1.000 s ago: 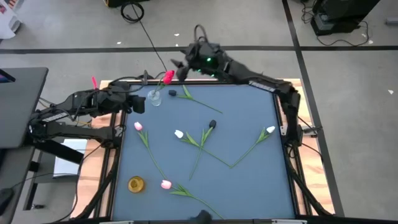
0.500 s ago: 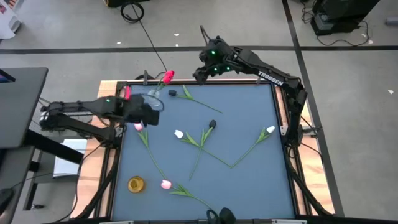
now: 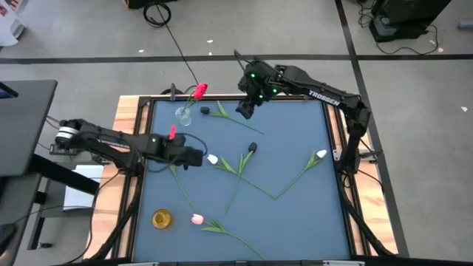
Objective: Sort flowers into vase by color
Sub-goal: Put the light pink flower into the transparent vase
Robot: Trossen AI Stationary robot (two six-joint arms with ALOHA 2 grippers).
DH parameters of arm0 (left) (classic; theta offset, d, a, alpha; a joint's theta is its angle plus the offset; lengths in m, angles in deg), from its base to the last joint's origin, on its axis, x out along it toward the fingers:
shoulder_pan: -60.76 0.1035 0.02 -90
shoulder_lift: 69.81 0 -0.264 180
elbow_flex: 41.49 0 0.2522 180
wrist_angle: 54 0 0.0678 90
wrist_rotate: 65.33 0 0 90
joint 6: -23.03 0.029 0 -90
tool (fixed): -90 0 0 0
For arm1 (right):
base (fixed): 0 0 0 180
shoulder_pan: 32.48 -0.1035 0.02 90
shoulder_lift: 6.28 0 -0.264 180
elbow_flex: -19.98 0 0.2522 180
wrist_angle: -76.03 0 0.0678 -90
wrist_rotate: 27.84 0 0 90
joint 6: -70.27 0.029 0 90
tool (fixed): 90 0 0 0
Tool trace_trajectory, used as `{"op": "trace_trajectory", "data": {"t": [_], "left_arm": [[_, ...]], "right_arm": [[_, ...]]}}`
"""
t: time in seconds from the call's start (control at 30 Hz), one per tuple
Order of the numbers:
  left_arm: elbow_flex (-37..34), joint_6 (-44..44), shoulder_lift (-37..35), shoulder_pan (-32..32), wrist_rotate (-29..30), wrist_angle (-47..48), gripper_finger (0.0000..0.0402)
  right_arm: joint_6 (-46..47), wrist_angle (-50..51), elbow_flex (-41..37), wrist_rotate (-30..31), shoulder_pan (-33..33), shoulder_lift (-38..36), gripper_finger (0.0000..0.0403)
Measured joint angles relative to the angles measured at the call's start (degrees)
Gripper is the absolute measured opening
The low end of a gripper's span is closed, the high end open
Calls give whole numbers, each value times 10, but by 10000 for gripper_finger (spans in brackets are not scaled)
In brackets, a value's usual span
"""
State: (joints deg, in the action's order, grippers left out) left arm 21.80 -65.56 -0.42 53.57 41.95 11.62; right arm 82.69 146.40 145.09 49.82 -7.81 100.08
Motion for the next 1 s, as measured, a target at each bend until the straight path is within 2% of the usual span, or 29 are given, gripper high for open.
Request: {"op": "trace_trajectory", "data": {"t": [0.13,0.27,0.4,0.5,0.73,1.0], "left_arm": [[-54,-80,0,-29,-31,1,190],[-105,-140,0,-52,-68,-36,190],[-144,-178,0,-67,-75,-90,190],[-164,-198,0,-73,-77,-97,190],[-172,-198,2,-71,-80,-88,169],[-227,-206,2,-64,-96,-137,109]], "right_arm": [[12,-20,-80,-4,-2,-39,281],[49,-86,-186,-35,-2,-90,281],[91,-142,-278,-43,1,-135,281],[111,-162,-324,-43,2,-160,281],[132,-178,-380,-42,2,-188,281],[142,-182,-386,-39,3,-187,270]]}}
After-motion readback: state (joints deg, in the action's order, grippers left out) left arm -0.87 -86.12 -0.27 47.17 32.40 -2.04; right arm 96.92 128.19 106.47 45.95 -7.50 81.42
